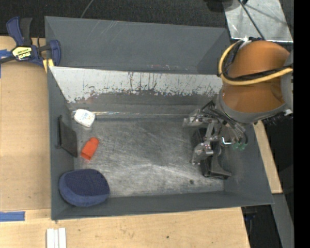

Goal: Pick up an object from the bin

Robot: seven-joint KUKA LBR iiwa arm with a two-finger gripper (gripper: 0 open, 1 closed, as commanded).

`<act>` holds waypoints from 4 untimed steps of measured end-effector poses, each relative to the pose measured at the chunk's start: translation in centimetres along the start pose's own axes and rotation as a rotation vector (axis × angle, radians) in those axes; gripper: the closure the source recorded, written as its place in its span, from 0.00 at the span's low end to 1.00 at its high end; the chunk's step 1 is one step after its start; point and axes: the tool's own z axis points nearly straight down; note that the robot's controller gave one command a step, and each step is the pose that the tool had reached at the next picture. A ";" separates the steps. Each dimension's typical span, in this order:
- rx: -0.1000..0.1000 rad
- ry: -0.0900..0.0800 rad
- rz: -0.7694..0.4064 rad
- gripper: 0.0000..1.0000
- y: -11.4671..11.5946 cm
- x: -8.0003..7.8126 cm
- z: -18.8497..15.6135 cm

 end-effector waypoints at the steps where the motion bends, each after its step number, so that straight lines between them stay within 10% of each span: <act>1: -0.002 -0.004 -0.148 0.00 7.3 -0.6 2.2; 2: 0.001 -0.015 -0.152 0.00 6.8 0.1 -4.8; 3: 0.000 -0.002 -0.416 0.00 0.1 -2.1 6.6; 4: 0.001 -0.008 -0.461 0.00 -5.1 -4.9 9.6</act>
Offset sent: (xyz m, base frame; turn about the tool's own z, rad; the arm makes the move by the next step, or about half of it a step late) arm 0.0058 0.0698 -0.0210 -0.1414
